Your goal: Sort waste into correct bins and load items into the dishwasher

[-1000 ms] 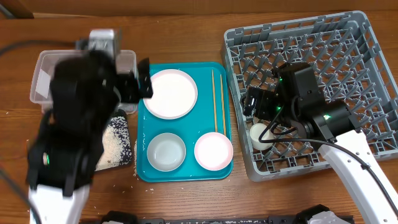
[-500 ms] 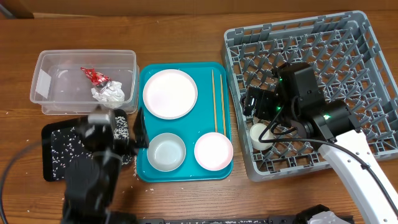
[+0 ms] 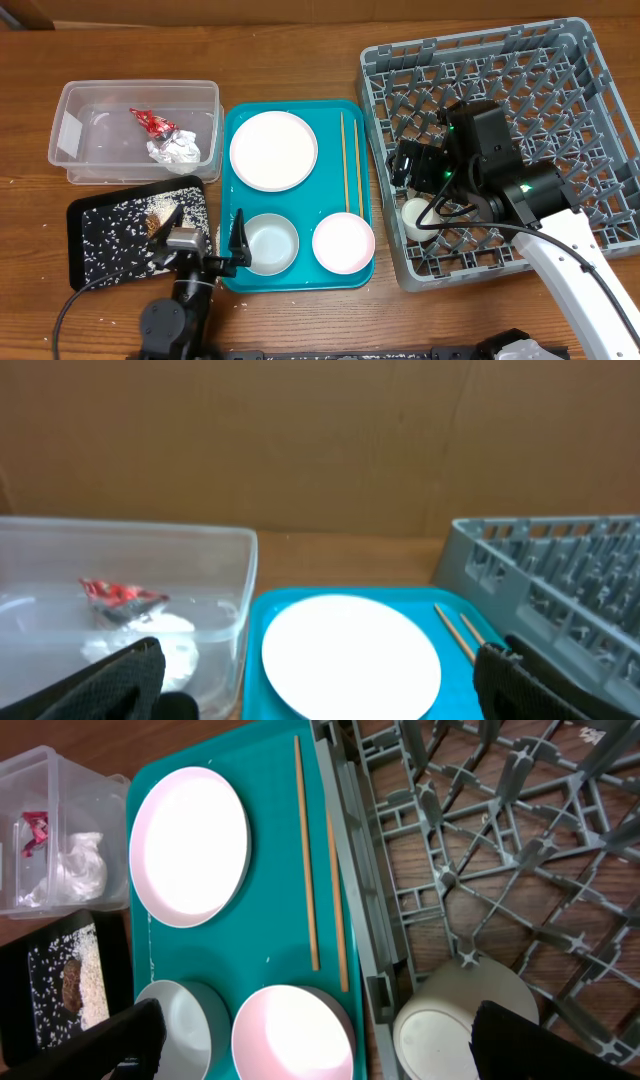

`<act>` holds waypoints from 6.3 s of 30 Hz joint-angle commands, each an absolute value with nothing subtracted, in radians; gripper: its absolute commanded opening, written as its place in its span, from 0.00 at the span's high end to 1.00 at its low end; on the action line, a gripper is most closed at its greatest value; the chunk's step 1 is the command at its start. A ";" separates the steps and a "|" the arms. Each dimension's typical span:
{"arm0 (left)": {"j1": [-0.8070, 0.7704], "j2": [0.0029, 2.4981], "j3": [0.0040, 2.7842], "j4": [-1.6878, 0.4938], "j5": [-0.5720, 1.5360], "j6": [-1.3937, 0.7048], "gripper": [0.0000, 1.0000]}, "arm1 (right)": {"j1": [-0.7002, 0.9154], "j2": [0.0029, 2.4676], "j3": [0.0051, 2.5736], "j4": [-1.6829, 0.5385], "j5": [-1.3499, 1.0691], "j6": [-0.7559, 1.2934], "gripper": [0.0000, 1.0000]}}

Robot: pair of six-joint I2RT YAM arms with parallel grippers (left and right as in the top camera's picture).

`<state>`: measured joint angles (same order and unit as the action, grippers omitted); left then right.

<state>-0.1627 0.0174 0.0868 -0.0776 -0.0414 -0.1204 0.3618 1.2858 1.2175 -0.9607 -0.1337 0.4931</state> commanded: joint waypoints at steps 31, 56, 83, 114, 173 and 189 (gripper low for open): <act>-0.157 0.006 0.005 -0.074 -0.032 -0.131 0.00 | 0.390 1.297 1.231 -0.823 -0.431 0.533 0.05; -0.156 0.006 0.005 -0.074 -0.032 -0.131 0.00 | 0.864 1.858 1.231 -0.479 -0.223 0.397 0.24; -0.156 0.006 0.005 -0.074 -0.032 -0.131 0.00 | 0.848 1.895 1.317 -0.523 -0.215 0.433 0.96; -0.156 0.006 0.005 -0.074 -0.032 -0.131 0.00 | 0.342 1.689 1.472 -1.174 1.220 0.654 0.96; -0.156 0.006 0.005 -0.074 -0.032 -0.131 0.00 | 0.447 1.957 1.472 -1.134 1.302 0.389 0.96; -0.156 0.006 0.005 -0.074 -0.032 -0.131 0.00 | 0.636 1.915 1.549 -1.229 1.064 0.389 0.55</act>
